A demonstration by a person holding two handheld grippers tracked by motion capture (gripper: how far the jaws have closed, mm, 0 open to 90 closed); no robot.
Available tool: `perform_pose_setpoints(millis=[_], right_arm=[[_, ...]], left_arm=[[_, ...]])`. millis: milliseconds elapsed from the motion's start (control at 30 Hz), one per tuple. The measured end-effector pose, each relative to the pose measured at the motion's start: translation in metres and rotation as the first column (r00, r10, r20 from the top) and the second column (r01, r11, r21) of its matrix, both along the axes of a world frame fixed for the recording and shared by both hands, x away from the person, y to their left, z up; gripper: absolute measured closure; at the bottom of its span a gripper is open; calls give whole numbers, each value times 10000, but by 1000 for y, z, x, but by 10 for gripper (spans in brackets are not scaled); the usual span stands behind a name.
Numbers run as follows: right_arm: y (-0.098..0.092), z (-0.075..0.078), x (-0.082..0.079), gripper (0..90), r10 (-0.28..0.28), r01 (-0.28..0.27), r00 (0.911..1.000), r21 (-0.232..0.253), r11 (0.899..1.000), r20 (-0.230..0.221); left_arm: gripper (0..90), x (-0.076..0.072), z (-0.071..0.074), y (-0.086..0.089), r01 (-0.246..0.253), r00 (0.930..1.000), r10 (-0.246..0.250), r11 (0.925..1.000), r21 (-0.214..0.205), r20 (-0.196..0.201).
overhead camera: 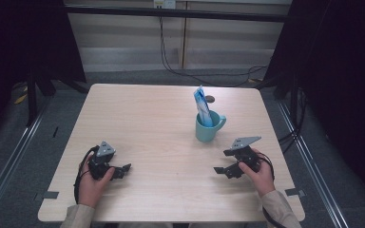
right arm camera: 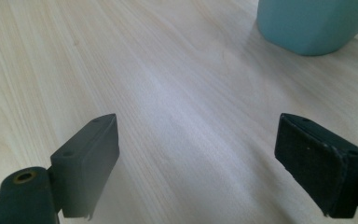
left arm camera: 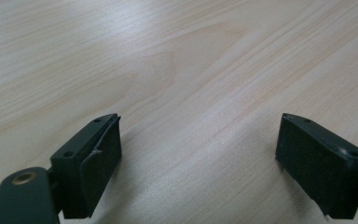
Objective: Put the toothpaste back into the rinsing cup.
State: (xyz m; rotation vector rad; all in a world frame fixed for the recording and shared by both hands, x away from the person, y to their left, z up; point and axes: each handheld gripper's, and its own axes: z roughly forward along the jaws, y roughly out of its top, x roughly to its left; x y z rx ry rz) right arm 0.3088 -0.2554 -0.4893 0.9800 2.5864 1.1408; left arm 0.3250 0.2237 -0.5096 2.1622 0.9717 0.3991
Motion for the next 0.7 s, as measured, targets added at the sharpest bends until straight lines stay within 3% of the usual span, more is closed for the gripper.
perform_pose_setpoints(millis=[433,700], right_arm=[[1,-14,-8,139,121,-125,9998,-305,9995,-127],[-2,-17,-13,139,81,-78,9999,-366,9993,73]], left_arm=[[140,0,0,0,-10,10000,10,10000,2,3],[140,0,0,0,-11,10000,11,10000,3,4]])
